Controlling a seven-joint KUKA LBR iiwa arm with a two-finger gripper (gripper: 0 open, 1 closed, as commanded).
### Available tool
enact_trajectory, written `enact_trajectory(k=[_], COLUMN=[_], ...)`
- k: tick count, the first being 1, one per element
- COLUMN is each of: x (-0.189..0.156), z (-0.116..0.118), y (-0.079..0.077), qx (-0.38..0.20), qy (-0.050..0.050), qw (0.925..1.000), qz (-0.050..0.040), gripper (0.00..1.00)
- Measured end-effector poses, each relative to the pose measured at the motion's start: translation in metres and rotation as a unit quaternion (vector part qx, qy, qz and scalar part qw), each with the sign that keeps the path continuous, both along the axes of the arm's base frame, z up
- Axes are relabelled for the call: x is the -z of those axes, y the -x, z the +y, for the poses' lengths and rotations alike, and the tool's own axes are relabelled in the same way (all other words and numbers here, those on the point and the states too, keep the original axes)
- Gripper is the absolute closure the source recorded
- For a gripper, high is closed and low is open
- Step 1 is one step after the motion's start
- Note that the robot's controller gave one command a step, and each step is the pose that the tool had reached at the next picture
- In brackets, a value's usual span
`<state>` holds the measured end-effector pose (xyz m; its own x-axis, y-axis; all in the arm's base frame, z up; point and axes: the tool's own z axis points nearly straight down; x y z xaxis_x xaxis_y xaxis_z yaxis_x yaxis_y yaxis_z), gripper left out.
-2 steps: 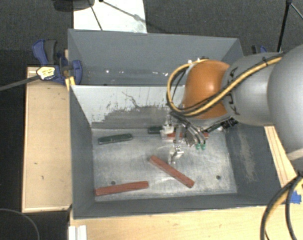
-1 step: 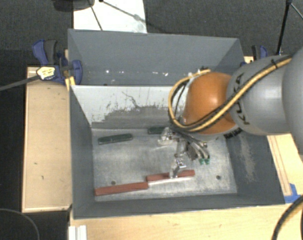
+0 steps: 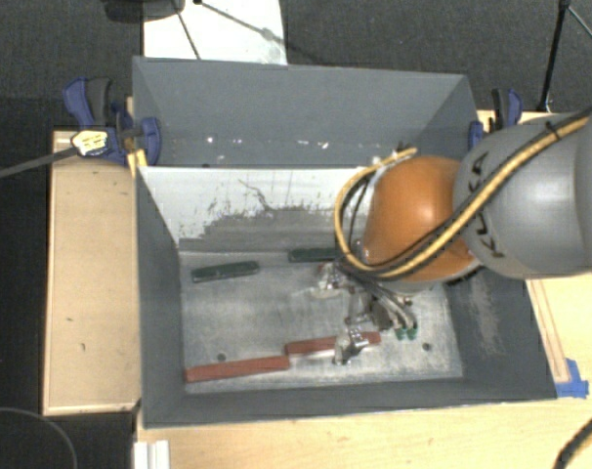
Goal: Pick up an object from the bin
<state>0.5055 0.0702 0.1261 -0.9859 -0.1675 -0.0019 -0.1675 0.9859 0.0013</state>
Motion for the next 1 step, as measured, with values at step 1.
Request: enact_trajectory(k=[1], x=[0.0513], z=[0.0050], y=[-0.0116], qx=[-0.066], qy=[0.000], qw=[0.9978], qz=[-0.0037], gripper=[1.00])
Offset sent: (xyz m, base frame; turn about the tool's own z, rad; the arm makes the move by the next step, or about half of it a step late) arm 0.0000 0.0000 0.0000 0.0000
